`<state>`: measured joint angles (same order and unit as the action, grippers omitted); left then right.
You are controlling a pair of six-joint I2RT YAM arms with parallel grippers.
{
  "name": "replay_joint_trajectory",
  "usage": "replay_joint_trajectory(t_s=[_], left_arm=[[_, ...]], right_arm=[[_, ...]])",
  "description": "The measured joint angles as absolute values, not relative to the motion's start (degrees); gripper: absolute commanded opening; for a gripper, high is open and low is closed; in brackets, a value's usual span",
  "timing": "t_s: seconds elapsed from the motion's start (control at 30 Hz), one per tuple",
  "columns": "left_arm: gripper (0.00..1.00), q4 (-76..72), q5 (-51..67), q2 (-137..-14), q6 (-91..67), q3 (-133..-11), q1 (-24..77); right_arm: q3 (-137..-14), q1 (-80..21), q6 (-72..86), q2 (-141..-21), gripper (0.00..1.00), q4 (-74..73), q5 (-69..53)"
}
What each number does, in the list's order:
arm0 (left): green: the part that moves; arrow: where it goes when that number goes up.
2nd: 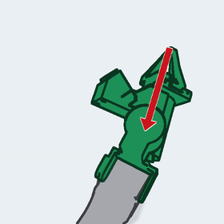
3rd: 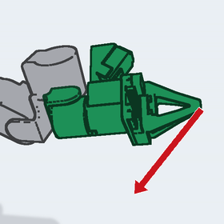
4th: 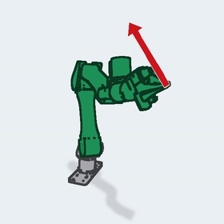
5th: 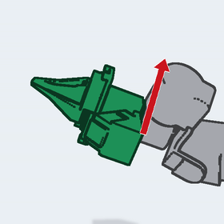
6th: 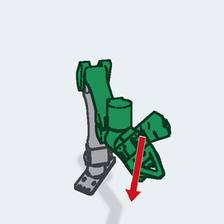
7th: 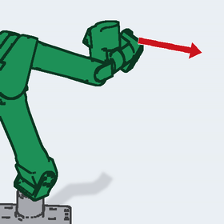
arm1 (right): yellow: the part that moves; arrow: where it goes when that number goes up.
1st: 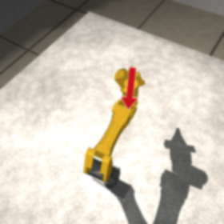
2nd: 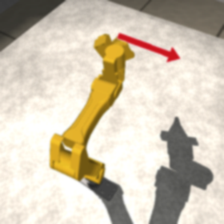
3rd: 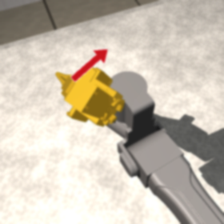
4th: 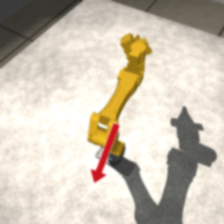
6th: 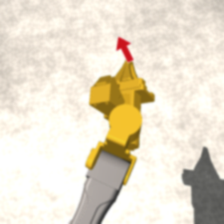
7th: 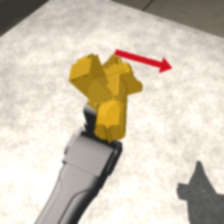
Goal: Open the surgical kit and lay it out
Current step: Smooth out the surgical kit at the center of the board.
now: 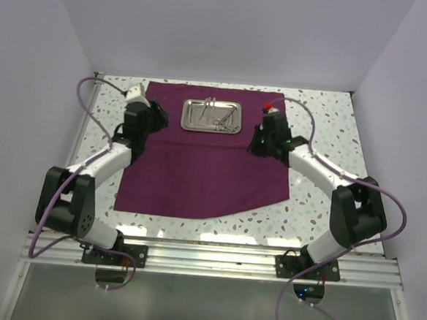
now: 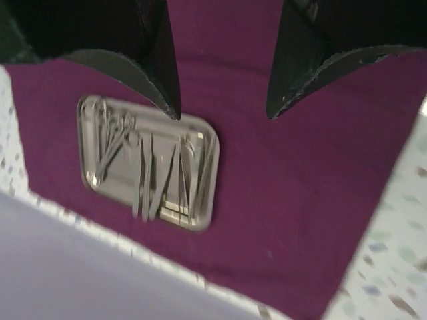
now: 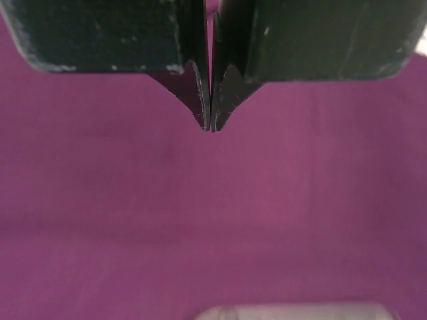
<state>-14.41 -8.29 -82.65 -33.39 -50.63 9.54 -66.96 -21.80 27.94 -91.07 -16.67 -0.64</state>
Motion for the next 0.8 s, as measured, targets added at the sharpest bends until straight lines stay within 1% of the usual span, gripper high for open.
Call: replay_joint_trajectory(t_s=[0.07,0.17,0.23,0.53,0.8], left_arm=[[0.56,-14.0,-7.9,-86.2,-33.4,-49.8,13.2],[0.55,-14.0,-7.2,-90.8,-33.4,-49.6,17.3],[0.55,-14.1,-7.0,-91.8,-33.4,-49.2,18.3],[0.56,-15.6,-7.0,-92.1,-33.3,-48.8,18.9],[0.55,-15.8,-8.0,-94.1,-32.6,-48.8,18.9]], right_arm=[[-60.6,-25.7,29.0,-91.0,0.0,-16.3,-0.9],[-52.9,-27.7,30.7,-91.0,0.0,-16.8,-0.5],[-50.2,-28.8,31.8,-91.0,0.0,-17.6,0.7],[-47.4,-35.9,34.7,-85.6,0.0,-20.6,5.1],[-46.1,-36.6,35.7,-79.7,0.0,-27.0,9.3]])
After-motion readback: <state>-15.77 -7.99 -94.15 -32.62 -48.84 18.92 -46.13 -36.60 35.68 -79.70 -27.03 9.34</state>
